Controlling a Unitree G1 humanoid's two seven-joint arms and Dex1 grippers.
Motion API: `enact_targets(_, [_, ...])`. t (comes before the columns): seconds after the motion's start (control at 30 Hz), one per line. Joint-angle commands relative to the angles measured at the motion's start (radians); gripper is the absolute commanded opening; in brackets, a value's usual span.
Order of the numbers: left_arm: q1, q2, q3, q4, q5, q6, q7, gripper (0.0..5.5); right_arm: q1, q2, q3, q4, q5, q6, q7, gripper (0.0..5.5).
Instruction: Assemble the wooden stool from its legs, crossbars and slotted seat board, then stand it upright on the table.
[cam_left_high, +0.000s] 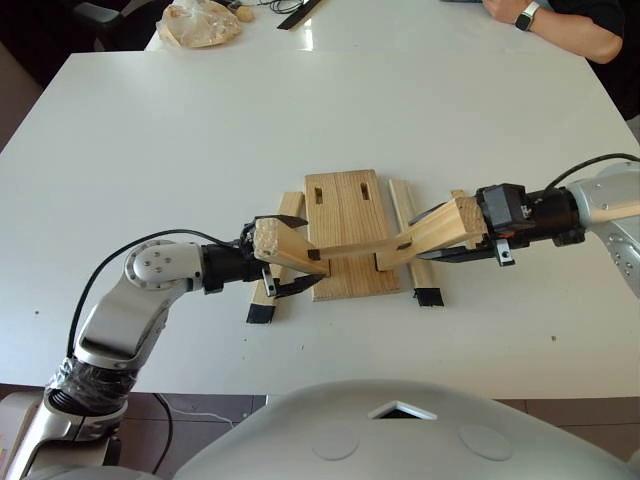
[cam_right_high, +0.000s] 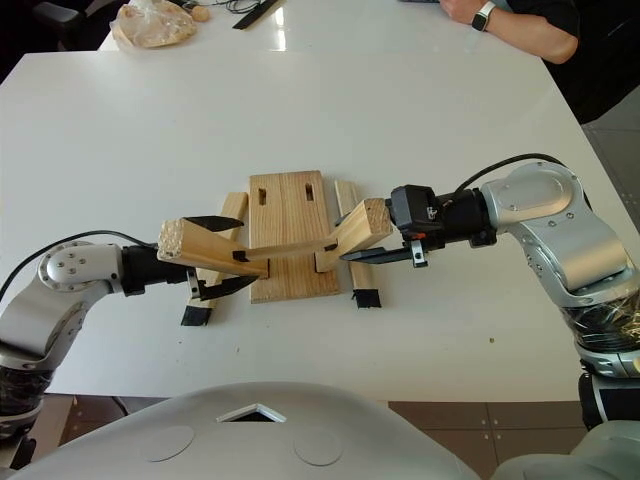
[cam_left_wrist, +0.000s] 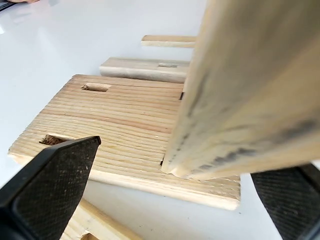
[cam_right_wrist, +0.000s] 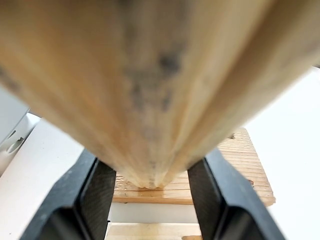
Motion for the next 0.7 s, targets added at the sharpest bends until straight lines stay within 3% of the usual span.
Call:
enact_targets(0.03, [-0.039, 0.104, 0.131, 0.112, -0.111, 0.047, -0.130, 5.10, 0.074, -0.056, 0.121, 0.043, -0.185, 0.078, 0.004, 2.01])
enact_targets(0.33, [-0.214, 0.133, 0.158, 0.324, -0.142, 0.068, -0.209, 5.10, 0.041, -0.046, 0.141, 0.055, -0.194, 0.079, 0.008, 2.01])
enact_targets(0.5, [-0.491, -0.013, 0.124, 0.419, -0.221, 0.172, -0.143, 5.10, 0.015, -0.036, 0.168, 0.083, -0.219, 0.061, 0.008, 2.01])
enact_targets(0.7, [-0.609, -0.133, 0.045, 0.288, -0.366, 0.314, -0.157, 4.29, -0.022, -0.012, 0.208, 0.096, -0.231, 0.057, 0.002, 2.01])
